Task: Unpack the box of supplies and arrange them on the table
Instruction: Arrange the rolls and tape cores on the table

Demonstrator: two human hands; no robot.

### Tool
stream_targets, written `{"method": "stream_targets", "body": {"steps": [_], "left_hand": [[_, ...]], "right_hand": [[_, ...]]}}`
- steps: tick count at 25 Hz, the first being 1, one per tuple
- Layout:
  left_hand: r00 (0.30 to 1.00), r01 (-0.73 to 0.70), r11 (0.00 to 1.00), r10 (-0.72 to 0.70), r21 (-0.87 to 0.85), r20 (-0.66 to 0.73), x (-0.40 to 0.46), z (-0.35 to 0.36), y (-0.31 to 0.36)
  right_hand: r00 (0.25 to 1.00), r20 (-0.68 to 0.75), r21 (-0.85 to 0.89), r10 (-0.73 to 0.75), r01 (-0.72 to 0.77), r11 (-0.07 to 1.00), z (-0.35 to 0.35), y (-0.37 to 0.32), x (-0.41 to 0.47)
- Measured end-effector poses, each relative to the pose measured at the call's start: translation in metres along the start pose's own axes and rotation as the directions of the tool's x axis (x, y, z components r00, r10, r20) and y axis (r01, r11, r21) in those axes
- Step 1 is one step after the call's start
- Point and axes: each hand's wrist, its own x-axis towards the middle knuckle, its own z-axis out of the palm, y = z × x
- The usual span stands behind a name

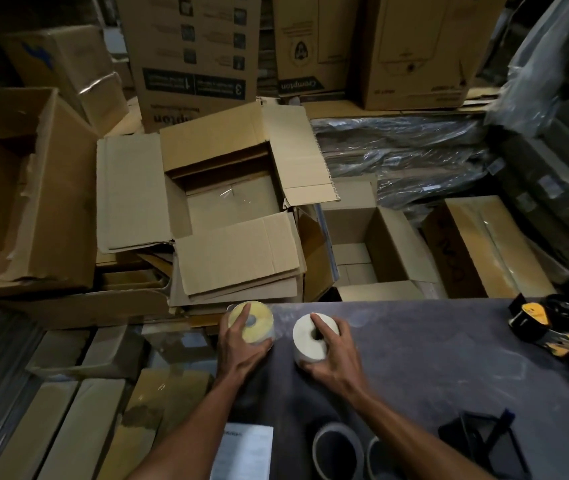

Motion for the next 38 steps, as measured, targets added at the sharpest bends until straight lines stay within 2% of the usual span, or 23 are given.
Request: {"method": "stream_targets", "body": {"steps": [7, 11, 18, 23, 26, 28, 30, 34, 36, 38], "left_hand": [[0.999, 0.023, 0.999, -0.025, 0.042, 0.038, 0.031, 0.015, -0.004], [0.999, 0.005, 0.999, -0.007, 0.048, 0.032, 0.037, 0.019, -0.013], [0.999, -0.031, 0.999, 0.030, 0.038, 0.015, 0.036, 0.024, -0.021], [0.998, 0.011, 0.999, -0.015, 0.049, 0.067, 0.034, 0.020, -0.018], [0.989, 0.020, 0.992, -0.038, 0.128, 0.146, 0.029, 0.011, -0.009], [0.985, -0.026, 0.981, -0.007, 0.190, 0.172, 0.018, 0.005, -0.008], [0.989, -0.079, 0.964, 0.045, 0.253, 0.138, -0.002, 0.004, -0.013], [0.999, -0.005, 0.929, -0.010, 0.371, 0.038, -0.045, 0.009, -0.019], [0.998, -0.056, 0.931, 0.053, 0.360, 0.018, -0.060, 0.009, -0.017], [0.992, -0.118, 0.955, 0.127, 0.273, -0.016, -0.071, 0.007, -0.009]], "right_hand": [[0.996, 0.085, 0.008, 0.027, -0.028, 1.000, 0.030, 0.018, 0.044], [0.996, 0.074, 0.057, 0.054, -0.059, 0.997, 0.040, 0.019, 0.069], [0.996, 0.091, 0.068, -0.001, -0.005, 0.998, 0.035, 0.022, 0.084], [0.990, 0.137, 0.072, 0.019, -0.029, 0.997, 0.031, 0.021, 0.084], [0.982, 0.183, -0.037, 0.054, -0.048, 0.998, 0.029, 0.017, 0.084], [0.974, 0.215, -0.119, 0.075, -0.051, 0.992, 0.026, 0.014, 0.082], [0.979, 0.180, -0.069, 0.092, -0.081, 0.994, 0.023, 0.012, 0.074], [0.975, 0.114, 0.069, 0.189, -0.198, 0.978, 0.017, 0.016, 0.042], [0.971, 0.109, 0.079, 0.212, -0.221, 0.972, 0.011, 0.016, 0.025], [0.966, 0.089, 0.074, 0.242, -0.249, 0.966, 0.002, 0.013, 0.008]]}}
